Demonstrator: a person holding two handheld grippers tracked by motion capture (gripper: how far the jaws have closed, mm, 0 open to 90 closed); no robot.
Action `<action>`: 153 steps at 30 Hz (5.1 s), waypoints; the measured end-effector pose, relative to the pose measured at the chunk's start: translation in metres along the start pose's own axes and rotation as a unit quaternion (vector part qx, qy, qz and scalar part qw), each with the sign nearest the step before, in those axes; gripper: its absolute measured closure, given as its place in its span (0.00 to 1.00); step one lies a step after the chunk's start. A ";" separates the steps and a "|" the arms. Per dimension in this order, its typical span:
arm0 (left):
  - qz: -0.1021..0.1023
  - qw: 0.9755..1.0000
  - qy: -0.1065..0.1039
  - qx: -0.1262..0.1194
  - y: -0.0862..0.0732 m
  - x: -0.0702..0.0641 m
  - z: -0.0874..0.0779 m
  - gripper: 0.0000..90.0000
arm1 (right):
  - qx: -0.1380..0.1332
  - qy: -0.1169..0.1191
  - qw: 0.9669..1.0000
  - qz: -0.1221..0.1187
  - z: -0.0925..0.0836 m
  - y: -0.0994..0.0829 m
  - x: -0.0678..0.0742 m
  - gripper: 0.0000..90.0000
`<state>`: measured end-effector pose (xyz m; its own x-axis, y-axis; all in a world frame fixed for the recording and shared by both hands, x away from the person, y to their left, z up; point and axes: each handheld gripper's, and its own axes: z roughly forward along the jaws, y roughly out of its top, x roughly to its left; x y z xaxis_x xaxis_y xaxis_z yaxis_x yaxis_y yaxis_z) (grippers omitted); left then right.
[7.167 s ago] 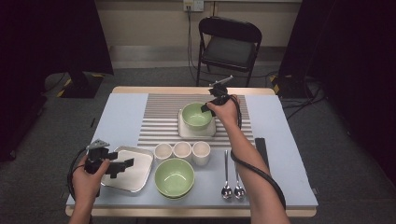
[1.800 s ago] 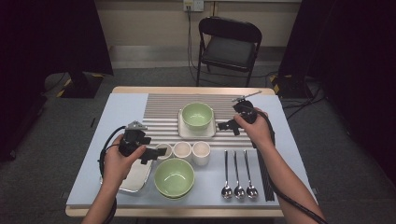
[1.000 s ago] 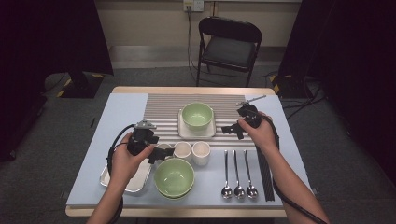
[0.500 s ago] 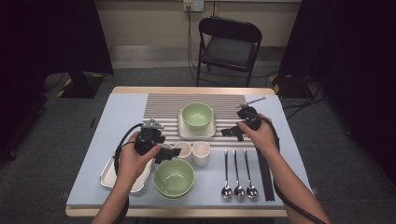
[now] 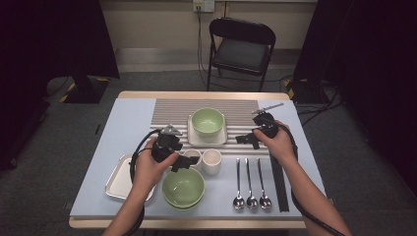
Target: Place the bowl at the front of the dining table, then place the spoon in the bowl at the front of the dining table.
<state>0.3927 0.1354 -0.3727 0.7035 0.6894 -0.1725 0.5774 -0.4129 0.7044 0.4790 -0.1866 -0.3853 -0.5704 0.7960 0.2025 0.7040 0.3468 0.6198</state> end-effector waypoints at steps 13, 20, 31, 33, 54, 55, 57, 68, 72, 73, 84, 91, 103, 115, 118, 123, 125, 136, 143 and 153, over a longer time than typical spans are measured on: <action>0.002 1.000 -0.012 0.000 0.005 -0.007 0.010 0.19 | 0.004 0.006 1.000 -0.007 0.000 -0.005 0.000 0.18; 0.005 1.000 -0.017 0.001 0.005 -0.011 0.015 0.19 | 0.007 0.008 1.000 -0.011 0.000 -0.006 0.001 0.18; 0.009 1.000 -0.023 -0.001 0.008 -0.017 0.017 0.19 | 0.008 0.014 1.000 -0.017 0.003 -0.009 0.004 0.18; 0.009 1.000 -0.023 -0.001 0.008 -0.017 0.018 0.19 | 0.007 0.014 1.000 -0.017 0.003 -0.009 0.004 0.18; 0.012 0.999 -0.033 -0.001 0.009 -0.025 0.026 0.19 | 0.003 0.012 1.000 -0.017 0.000 -0.011 0.000 0.18; 0.013 0.999 -0.032 0.001 0.009 -0.026 0.026 0.19 | 0.003 0.013 1.000 -0.017 0.000 -0.012 0.000 0.18; 0.010 0.999 -0.037 -0.003 0.009 -0.026 0.027 0.19 | 0.004 0.012 1.000 -0.016 -0.001 -0.012 0.000 0.18; 0.008 0.999 -0.041 -0.002 0.008 -0.029 0.033 0.19 | 0.005 0.012 1.000 -0.013 -0.001 -0.014 -0.004 0.18; 0.010 0.999 -0.042 -0.002 0.009 -0.031 0.034 0.19 | 0.007 0.013 1.000 -0.017 0.000 -0.014 -0.003 0.18; 0.010 0.999 -0.041 -0.003 0.009 -0.032 0.034 0.19 | 0.007 0.013 1.000 -0.016 -0.001 -0.014 -0.003 0.18; 0.018 0.999 -0.046 0.000 0.011 -0.039 0.039 0.19 | 0.005 0.015 1.000 -0.014 -0.001 -0.017 -0.004 0.18; 0.019 0.999 -0.051 0.001 0.010 -0.044 0.044 0.19 | 0.009 0.014 1.000 -0.014 0.002 -0.022 -0.005 0.18; 0.019 0.998 -0.064 0.001 0.008 -0.051 0.053 0.19 | 0.009 0.016 1.000 -0.012 0.002 -0.026 -0.008 0.18; 0.022 0.997 -0.067 0.000 0.005 -0.057 0.056 0.20 | 0.010 0.017 1.000 -0.012 0.003 -0.029 -0.009 0.18; 0.022 0.997 -0.067 -0.002 0.004 -0.059 0.056 0.20 | 0.013 0.017 1.000 -0.012 0.003 -0.030 -0.010 0.18; 0.021 0.997 -0.068 -0.001 0.004 -0.062 0.056 0.20 | 0.013 0.017 1.000 -0.012 0.005 -0.032 -0.010 0.18; 0.022 0.997 -0.067 0.000 0.004 -0.063 0.057 0.21 | 0.015 0.017 1.000 -0.012 0.005 -0.032 -0.010 0.18; 0.029 0.997 -0.071 -0.001 0.005 -0.072 0.058 0.29 | 0.015 0.018 1.000 -0.013 0.005 -0.033 -0.010 0.18; 0.026 0.997 -0.073 0.004 0.006 -0.076 0.057 0.37 | 0.017 0.019 1.000 -0.014 0.006 -0.033 -0.010 0.18; 0.026 0.996 -0.079 0.012 0.006 -0.083 0.057 0.52 | 0.018 0.020 1.000 -0.016 0.006 -0.033 -0.010 0.19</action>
<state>0.3619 0.0419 -0.3935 0.7876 0.5657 -0.2441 0.5475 -0.4608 0.6985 0.4643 -0.2027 -0.4122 -0.6078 0.7648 0.2135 0.7001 0.3894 0.5985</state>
